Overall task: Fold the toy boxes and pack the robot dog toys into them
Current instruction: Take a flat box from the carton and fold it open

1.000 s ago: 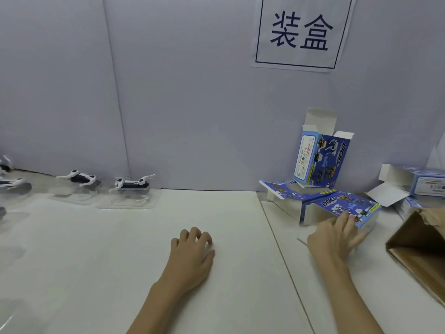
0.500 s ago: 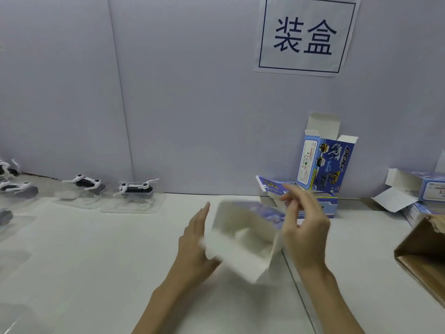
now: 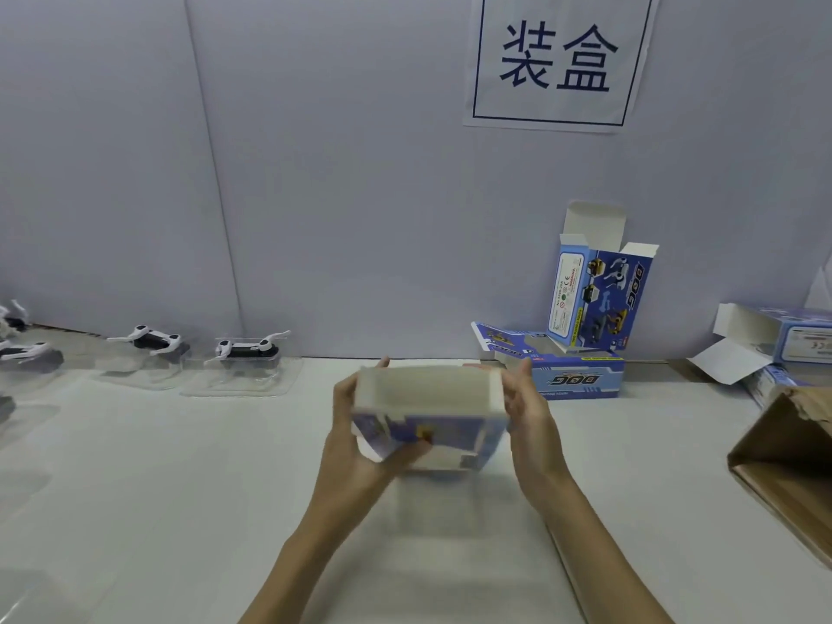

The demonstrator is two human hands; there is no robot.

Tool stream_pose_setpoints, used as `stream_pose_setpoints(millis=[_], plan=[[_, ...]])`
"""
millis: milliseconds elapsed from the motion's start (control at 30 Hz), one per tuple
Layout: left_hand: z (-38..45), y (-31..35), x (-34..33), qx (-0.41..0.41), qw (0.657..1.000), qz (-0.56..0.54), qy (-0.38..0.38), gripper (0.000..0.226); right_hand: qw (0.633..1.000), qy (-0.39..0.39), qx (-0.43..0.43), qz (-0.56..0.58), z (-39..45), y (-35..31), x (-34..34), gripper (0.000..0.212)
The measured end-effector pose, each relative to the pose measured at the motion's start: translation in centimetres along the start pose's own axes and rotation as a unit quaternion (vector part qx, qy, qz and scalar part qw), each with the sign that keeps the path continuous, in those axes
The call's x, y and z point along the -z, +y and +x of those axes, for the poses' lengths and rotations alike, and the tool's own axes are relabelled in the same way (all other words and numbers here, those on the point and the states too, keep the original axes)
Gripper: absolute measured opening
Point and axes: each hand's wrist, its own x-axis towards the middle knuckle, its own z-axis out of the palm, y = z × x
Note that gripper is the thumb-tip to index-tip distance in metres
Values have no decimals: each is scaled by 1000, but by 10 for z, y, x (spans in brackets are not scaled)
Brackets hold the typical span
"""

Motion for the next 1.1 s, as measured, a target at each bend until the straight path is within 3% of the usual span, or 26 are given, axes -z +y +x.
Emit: stream_pose_setpoints(millis=[67, 167, 333, 400, 633, 767, 833, 900, 1000, 1100], plan=[[3, 6, -2, 27, 996, -61, 67, 69, 999, -18, 47, -12, -4, -1, -5, 61], [6, 8, -2, 75, 983, -131, 109, 52, 987, -64, 139, -51, -16, 1, -15, 51], [7, 16, -3, 57, 983, -132, 110, 65, 951, -123, 232, -164, -29, 4, -35, 63], [7, 18, -3, 53, 986, -123, 101, 70, 948, -120, 230, -183, -30, 7, -38, 71], [8, 21, -2, 92, 992, -76, 32, 48, 963, -82, 182, -179, -17, 11, -25, 71], [9, 20, -1, 97, 994, -45, 20, 48, 964, -87, 158, -194, -12, 9, -12, 52], [9, 22, -1, 76, 997, -15, 2, 39, 967, -80, 151, -190, -10, 11, -10, 38], [7, 23, -3, 46, 999, 6, -13, 31, 974, -67, 147, -161, -9, 12, -14, 36], [6, 23, -7, 23, 999, 10, -23, 34, 978, -49, 153, -132, -12, 13, -21, 35], [2, 18, -5, 6, 999, 20, -28, 54, 982, -37, 152, -101, -15, 17, -27, 46]])
